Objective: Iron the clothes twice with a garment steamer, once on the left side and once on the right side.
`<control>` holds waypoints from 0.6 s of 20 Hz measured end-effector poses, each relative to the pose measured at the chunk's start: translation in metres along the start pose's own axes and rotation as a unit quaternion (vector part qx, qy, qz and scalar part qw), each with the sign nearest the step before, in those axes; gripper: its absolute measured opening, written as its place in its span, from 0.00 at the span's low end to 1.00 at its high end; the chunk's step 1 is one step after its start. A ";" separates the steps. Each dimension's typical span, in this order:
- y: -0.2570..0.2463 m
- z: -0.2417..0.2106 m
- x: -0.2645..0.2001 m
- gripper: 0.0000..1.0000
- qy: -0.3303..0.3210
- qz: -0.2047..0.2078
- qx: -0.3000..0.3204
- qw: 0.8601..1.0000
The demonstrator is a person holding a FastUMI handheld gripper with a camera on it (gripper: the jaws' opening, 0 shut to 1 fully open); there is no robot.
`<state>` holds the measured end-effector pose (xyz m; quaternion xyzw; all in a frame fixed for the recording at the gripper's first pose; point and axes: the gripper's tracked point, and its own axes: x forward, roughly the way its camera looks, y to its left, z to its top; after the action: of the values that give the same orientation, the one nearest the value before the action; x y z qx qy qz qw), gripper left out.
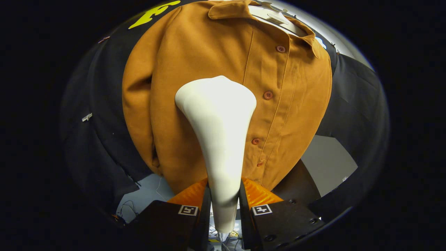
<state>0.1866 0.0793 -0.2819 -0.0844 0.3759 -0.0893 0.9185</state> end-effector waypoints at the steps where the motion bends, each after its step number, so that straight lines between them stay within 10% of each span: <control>1: 0.001 -0.004 0.002 0.41 0.006 0.001 -0.001 1.000; 12: 0.003 -0.063 0.019 0.42 0.068 0.014 -0.010 0.998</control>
<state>0.1558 0.0719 -0.3399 -0.0816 0.4395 -0.0780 0.8911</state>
